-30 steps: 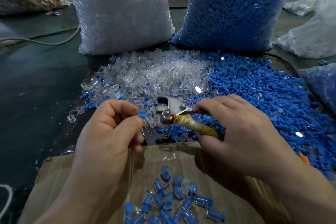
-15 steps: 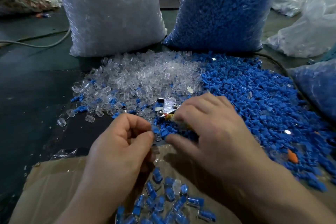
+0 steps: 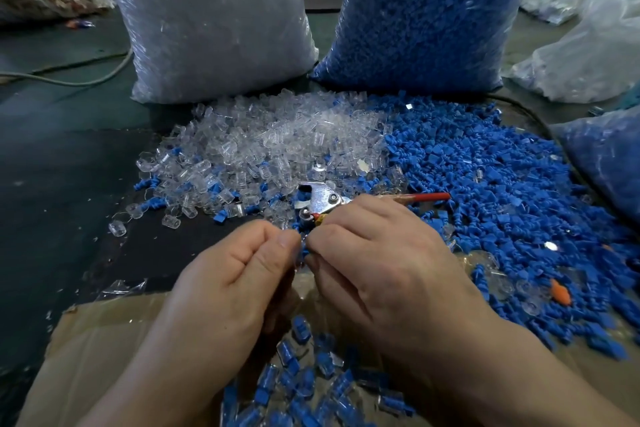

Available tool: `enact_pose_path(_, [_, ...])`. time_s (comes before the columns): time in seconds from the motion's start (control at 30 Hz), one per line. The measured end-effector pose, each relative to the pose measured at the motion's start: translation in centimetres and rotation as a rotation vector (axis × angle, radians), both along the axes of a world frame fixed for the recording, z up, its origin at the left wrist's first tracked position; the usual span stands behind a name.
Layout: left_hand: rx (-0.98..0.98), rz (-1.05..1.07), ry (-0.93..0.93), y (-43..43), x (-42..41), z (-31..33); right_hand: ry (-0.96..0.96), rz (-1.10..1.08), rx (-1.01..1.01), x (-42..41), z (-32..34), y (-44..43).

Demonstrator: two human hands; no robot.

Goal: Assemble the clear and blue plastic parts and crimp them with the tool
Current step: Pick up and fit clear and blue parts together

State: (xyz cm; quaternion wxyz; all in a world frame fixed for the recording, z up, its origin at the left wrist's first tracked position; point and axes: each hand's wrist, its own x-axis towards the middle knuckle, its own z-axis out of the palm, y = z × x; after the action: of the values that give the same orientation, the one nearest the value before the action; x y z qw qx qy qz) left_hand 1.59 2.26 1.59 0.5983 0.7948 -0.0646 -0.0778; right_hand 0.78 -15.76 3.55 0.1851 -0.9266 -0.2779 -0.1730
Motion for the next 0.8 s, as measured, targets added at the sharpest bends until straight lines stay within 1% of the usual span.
enact_pose_path(0.03, [-0.039,-0.009,-0.008,0.1,0.1,0.0,0.061,-0.019,0.04,-0.2,0.2,0.2])
enact_pose_path(0.07, [-0.064,-0.031,-0.037,0.2,0.0,0.0,0.16,-0.055,0.127,-0.4,0.4,0.5])
enact_pose_path(0.1, [-0.068,-0.073,-0.084,0.2,0.0,0.0,0.319,-0.098,0.275,-0.6,0.6,0.6])
enact_pose_path(0.17, [-0.067,-0.173,-0.16,0.2,-0.3,0.1,0.711,-0.128,0.664,-0.7,1.1,0.5])
enact_pose_path(0.2, [-0.046,-0.204,-0.187,0.2,-0.5,0.2,0.868,-0.135,0.786,-0.6,1.3,0.3])
enact_pose_path(0.23, [-0.002,-0.213,-0.221,0.3,-0.6,0.4,0.941,-0.142,0.794,-0.6,1.5,0.0])
enact_pose_path(0.27, [0.058,-0.194,-0.262,0.4,-0.5,0.4,0.942,-0.165,0.739,-0.6,1.5,-0.3])
enact_pose_path(0.3, [0.138,-0.159,-0.306,0.7,-0.3,0.4,0.856,-0.207,0.615,-0.5,1.4,-0.6])
enact_pose_path(0.37, [0.329,-0.126,-0.371,1.2,0.1,0.5,0.571,-0.285,0.274,-0.6,1.1,-1.0])
enact_pose_path(0.4, [0.413,-0.143,-0.38,1.4,0.3,0.6,0.474,-0.301,0.11,-0.7,1.1,-1.0])
enact_pose_path(0.43, [0.491,-0.176,-0.386,1.4,0.4,0.6,0.432,-0.302,-0.026,-0.8,1.1,-1.0])
enact_pose_path(0.5, [0.596,-0.256,-0.407,1.3,0.5,0.3,0.421,-0.282,-0.178,-1.0,0.9,-0.8])
enact_pose_path(0.57, [0.604,-0.32,-0.419,1.0,0.2,0.2,0.442,-0.225,-0.234,-1.1,0.5,-0.7])
enact_pose_path(0.7, [0.576,-0.425,-0.456,0.2,-0.1,0.3,0.535,-0.107,-0.234,-1.3,0.6,-0.4])
enact_pose_path(0.77, [0.573,-0.363,-0.452,0.1,-0.2,0.2,0.556,-0.13,-0.22,-1.1,0.5,-0.6])
enact_pose_path(0.8, [0.585,-0.28,-0.451,0.1,-0.2,0.2,0.548,-0.157,-0.203,-0.9,0.3,-0.7])
